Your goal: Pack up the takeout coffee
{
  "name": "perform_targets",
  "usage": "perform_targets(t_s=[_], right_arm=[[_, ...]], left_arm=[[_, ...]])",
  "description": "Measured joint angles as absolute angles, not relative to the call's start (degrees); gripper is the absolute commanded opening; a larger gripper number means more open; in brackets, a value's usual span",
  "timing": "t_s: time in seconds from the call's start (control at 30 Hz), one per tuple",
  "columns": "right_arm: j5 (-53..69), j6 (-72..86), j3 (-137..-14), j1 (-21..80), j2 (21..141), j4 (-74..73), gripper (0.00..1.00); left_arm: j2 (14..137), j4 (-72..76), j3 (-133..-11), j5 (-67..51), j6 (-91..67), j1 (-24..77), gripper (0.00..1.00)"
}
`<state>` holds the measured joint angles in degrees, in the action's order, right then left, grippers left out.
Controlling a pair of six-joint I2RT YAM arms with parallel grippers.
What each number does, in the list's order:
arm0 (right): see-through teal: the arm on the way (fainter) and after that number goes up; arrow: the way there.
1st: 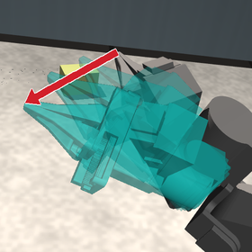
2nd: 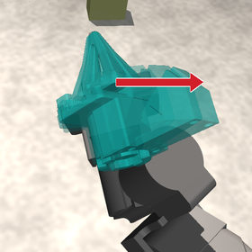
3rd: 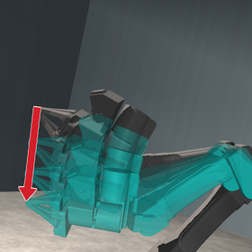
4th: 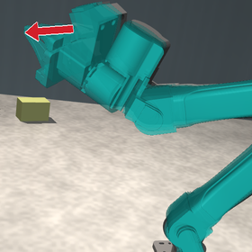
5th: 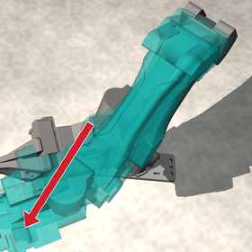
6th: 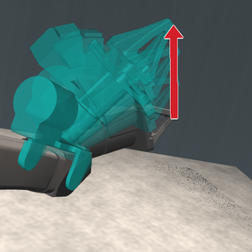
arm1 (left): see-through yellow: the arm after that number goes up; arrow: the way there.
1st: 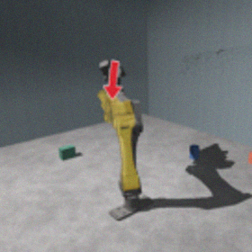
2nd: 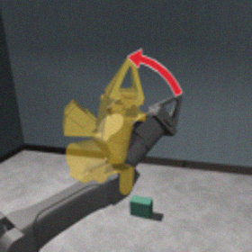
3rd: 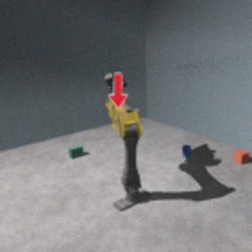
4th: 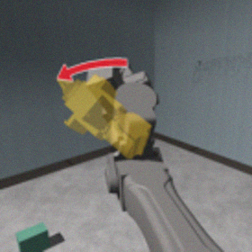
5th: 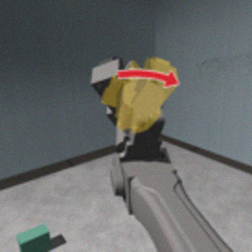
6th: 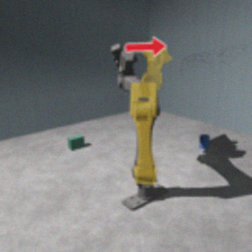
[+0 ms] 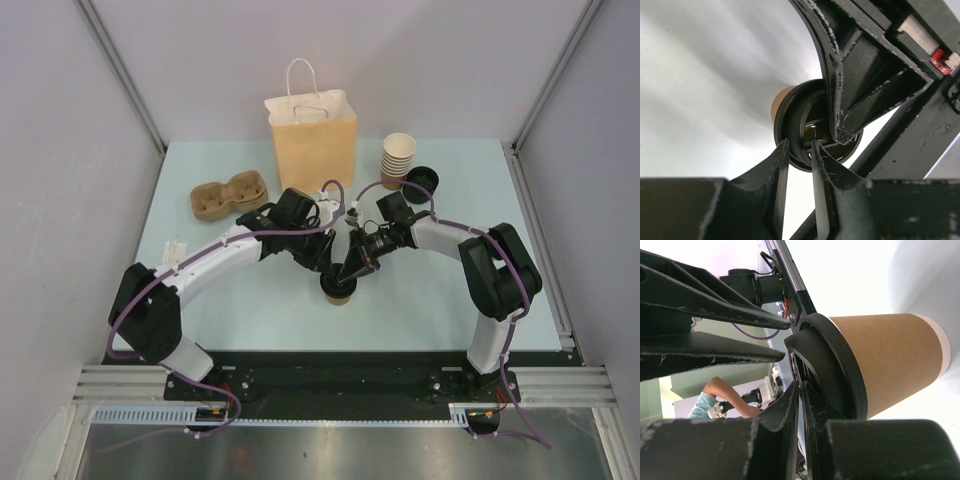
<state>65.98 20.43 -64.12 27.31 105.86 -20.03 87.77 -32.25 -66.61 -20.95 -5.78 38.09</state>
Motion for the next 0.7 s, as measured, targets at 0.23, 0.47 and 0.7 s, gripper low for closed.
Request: perform_targets(t_s=[0.23,0.47,0.7], right_arm=[[66.0,20.4,-64.2,27.3,105.9,-20.1,0.12],[66.0,20.4,-64.2,27.3,106.0,-20.1,0.12],[66.1,20.4,-64.3,27.4,106.1,-20.1,0.12]], left_arm=[[90.1,-31.9,-67.2,-20.6,-5.5,38.6,0.21],[90.4,-32.3,-67.7,-20.0,-5.5,39.0,0.20],[90.4,-32.6,-68.0,-19.0,-5.3,39.6,0.19]])
